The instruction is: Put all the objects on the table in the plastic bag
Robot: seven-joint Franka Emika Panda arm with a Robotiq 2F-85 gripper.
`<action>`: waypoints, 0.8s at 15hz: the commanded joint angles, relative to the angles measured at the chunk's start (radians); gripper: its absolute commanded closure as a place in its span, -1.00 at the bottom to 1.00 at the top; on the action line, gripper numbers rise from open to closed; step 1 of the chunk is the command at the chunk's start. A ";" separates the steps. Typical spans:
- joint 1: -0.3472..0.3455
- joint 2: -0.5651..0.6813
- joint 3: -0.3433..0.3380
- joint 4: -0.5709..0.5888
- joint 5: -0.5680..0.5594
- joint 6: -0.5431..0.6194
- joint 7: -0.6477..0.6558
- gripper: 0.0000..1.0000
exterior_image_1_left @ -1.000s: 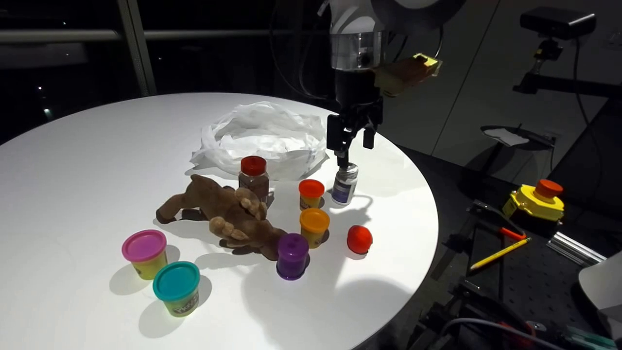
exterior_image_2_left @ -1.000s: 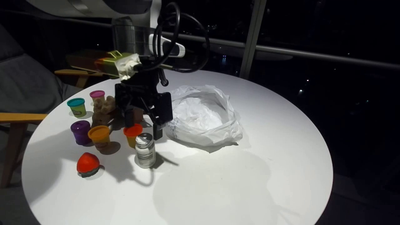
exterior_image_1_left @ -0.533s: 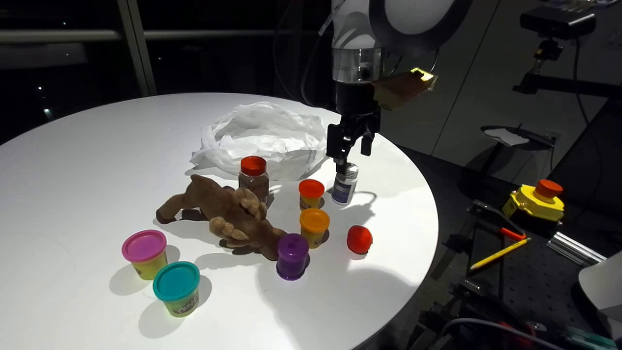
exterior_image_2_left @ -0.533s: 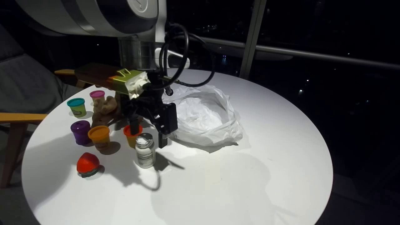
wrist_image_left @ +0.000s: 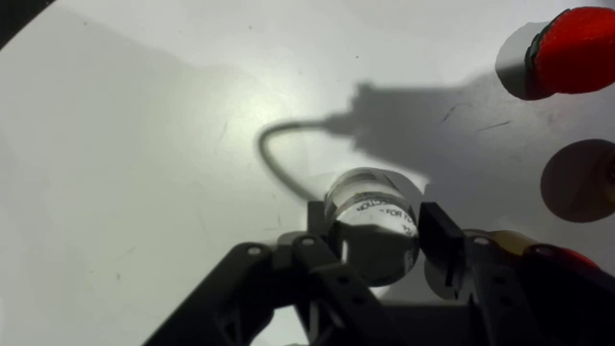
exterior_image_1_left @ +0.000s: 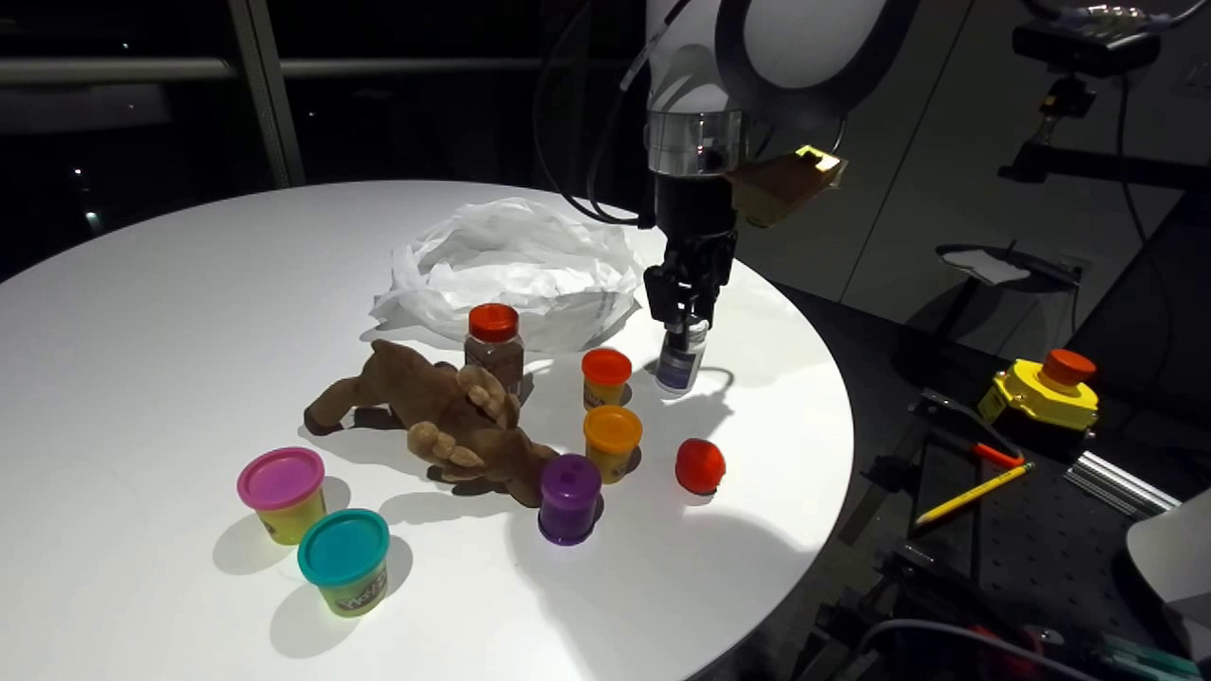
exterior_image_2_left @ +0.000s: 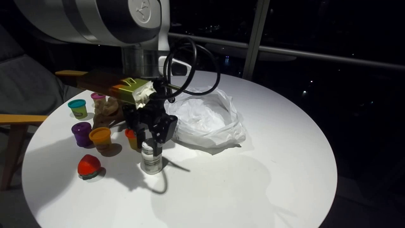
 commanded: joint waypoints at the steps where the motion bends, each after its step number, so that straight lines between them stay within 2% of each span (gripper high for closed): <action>1: -0.005 -0.021 -0.001 -0.009 0.048 -0.009 -0.066 0.53; 3: -0.003 -0.043 -0.002 -0.011 0.067 -0.027 -0.069 0.58; 7: 0.032 -0.141 -0.012 0.027 0.054 -0.185 0.058 0.59; 10: 0.047 -0.190 0.012 0.127 0.071 -0.308 0.130 0.59; 12: 0.056 -0.175 0.029 0.215 0.083 -0.317 0.154 0.59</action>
